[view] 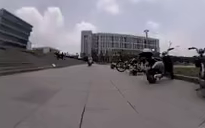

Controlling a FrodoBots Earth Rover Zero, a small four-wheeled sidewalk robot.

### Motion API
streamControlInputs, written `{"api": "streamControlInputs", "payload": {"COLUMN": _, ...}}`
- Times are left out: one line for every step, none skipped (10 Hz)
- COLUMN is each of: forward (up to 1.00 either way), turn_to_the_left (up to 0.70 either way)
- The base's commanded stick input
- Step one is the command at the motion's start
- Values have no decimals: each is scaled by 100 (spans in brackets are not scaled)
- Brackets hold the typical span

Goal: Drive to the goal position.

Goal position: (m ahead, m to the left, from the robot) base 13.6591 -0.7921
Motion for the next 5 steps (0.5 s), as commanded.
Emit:
{"api": "streamControlInputs", "payload": {"forward": 70, "turn_to_the_left": 0}}
{"api": "streamControlInputs", "payload": {"forward": 70, "turn_to_the_left": 0}}
{"api": "streamControlInputs", "payload": {"forward": 70, "turn_to_the_left": 0}}
{"api": "streamControlInputs", "payload": {"forward": 70, "turn_to_the_left": 0}}
{"api": "streamControlInputs", "payload": {"forward": 70, "turn_to_the_left": 0}}
